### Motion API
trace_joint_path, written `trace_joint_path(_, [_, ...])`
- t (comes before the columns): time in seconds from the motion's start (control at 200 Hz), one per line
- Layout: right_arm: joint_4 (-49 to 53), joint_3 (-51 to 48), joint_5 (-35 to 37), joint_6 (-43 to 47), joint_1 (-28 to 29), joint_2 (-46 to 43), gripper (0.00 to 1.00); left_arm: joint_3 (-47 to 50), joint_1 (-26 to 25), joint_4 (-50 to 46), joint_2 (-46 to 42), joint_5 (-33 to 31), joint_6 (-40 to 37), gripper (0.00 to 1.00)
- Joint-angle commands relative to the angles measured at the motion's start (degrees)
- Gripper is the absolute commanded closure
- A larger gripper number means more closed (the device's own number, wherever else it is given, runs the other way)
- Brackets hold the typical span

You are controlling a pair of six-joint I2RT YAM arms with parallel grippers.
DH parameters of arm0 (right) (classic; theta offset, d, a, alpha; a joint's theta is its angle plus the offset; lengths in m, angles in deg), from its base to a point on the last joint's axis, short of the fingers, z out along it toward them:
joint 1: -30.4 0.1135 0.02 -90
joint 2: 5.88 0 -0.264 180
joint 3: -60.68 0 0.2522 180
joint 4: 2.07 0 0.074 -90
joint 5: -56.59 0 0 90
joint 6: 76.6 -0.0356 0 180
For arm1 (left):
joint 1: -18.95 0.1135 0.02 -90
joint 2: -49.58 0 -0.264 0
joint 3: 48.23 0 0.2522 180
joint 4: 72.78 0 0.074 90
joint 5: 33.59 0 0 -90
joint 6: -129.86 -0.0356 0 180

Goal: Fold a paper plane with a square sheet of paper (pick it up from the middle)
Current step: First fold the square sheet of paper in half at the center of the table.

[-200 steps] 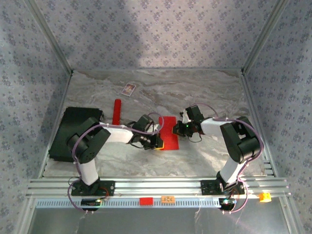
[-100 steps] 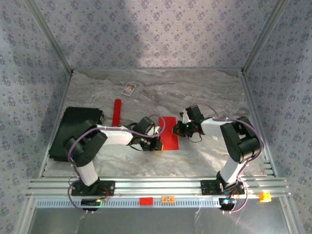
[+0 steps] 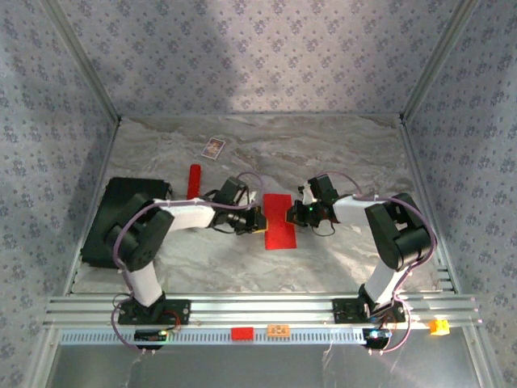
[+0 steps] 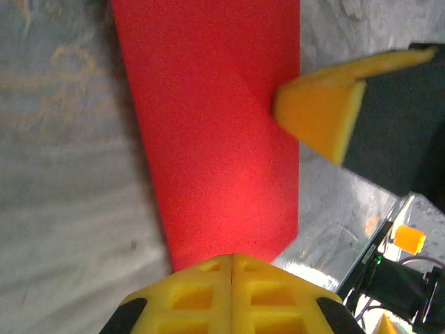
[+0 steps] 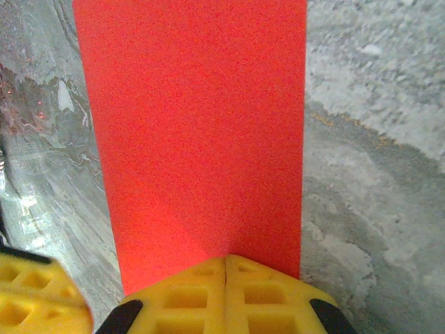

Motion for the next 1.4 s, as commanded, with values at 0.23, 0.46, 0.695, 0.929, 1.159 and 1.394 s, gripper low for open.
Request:
trace_joint_path(0.23, [7.4, -2.2, 5.3, 0.6, -0.7, 2.3, 1.0, 1.2, -0.3, 4.1, 2.6, 6.5, 1.4, 0.99])
trace_joint_path(0.46, [7.3, -2.0, 5.3, 0.5, -0.7, 2.8, 1.0, 1.8, -1.3, 0.8, 2.9, 5.9, -1.5, 0.98])
trace_joint_path(0.695, [7.5, -2.1, 5.5, 0.5, -0.7, 2.7, 1.0, 1.9, -1.1, -5.2, 3.2, -0.3, -0.6, 1.0])
trace_joint_path(0.929, [7.6, -1.9, 5.4, 0.5, -0.6, 2.8, 1.0, -4.7, -0.3, -8.8, 0.0, 0.6, -2.5, 0.99])
trace_joint_path(1.159, [7.5, -2.1, 5.9, 0.2, -0.4, 2.5, 1.0, -6.6, 0.1, -7.1, 4.3, 3.4, -1.9, 0.99])
trace_joint_path(1.394, [7.7, -2.0, 5.9, 0.3, -0.5, 2.4, 1.0, -2.7, 0.0, -6.2, 6.7, 1.4, -1.9, 1.0])
